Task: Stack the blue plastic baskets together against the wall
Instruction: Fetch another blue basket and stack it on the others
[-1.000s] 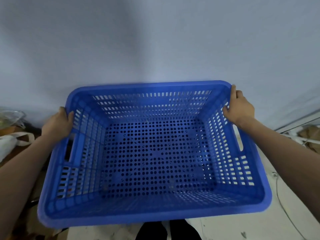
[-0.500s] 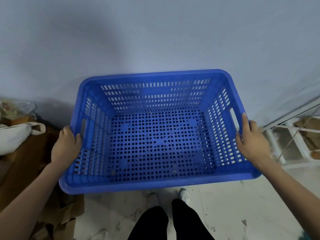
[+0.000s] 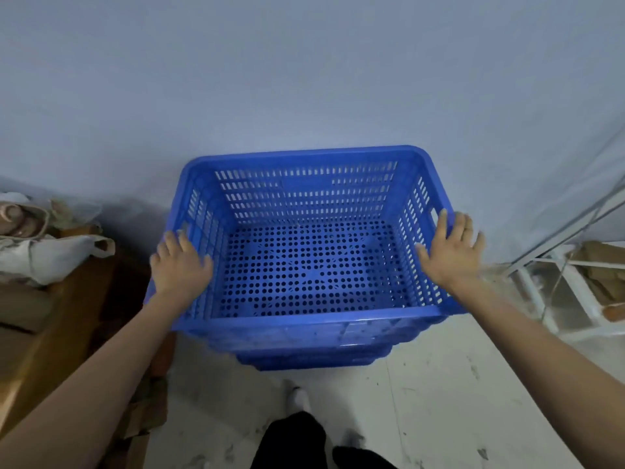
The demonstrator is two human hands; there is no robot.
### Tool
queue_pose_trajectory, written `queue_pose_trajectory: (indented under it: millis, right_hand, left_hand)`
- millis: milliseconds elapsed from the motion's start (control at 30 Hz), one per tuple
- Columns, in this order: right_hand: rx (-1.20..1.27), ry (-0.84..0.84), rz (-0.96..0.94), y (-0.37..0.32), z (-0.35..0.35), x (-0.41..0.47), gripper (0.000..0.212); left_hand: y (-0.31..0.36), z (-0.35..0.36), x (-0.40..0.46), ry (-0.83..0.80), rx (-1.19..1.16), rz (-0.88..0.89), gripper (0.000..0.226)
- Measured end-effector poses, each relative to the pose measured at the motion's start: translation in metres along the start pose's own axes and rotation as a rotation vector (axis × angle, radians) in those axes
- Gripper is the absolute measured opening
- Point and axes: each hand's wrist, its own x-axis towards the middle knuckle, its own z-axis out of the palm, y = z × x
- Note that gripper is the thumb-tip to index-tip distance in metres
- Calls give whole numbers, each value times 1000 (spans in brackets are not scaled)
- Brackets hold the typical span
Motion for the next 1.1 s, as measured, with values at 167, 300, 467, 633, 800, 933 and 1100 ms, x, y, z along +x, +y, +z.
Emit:
queue_pose_trajectory:
  millis: [167,300,467,633,800,933,1100]
  right_hand:
    - [214,-67,-462,-99,10,-84,58]
    - [104,-101,-463,-123,25,-105,50]
    - [45,-232,-527,-110,22,-96,54]
    - [82,-427,-400,-3,10,-55,76]
    - [46,-183,-484,32,19,-41,62]
    - [-19,-142,-484,25,30,-41,53]
    - [-36,-150,-498,25,34,-39,57]
  left_hand:
    - [101,23,-98,-112,-101,374,53]
    - [118,32,-115,-155,-10,413,62]
    - [103,39,-95,-288,-49,473,44]
    - [-42,25,-57,-205,131,326,43]
    - [-72,39,-49,-60,205,384,55]
    - [-78,43,-42,4,222,450,51]
    - [-80,47,-36,-13,222,459,54]
